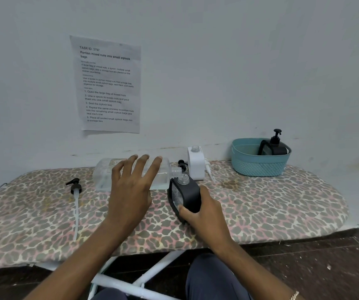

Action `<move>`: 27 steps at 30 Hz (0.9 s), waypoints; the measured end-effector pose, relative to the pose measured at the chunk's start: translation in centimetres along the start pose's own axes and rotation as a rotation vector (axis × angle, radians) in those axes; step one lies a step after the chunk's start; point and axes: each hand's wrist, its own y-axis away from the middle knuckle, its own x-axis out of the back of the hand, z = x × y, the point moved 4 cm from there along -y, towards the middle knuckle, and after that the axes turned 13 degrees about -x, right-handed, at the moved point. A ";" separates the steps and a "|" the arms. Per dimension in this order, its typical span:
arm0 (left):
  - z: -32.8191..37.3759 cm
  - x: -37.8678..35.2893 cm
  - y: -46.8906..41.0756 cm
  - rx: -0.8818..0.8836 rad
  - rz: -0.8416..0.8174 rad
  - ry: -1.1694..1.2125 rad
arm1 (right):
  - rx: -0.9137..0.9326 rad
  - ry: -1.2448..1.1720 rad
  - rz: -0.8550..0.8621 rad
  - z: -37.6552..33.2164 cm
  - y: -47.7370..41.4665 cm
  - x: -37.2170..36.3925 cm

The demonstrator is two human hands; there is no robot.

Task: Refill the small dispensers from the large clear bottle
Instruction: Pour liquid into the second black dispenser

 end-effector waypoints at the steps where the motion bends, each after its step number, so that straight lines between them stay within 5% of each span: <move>1: 0.0 0.0 0.0 0.000 0.000 0.001 | 0.000 0.002 0.000 0.0 0.0 0.0; 27: -0.1 -0.1 0.0 -0.004 0.003 0.003 | 0.006 0.004 0.007 -0.2 0.1 0.0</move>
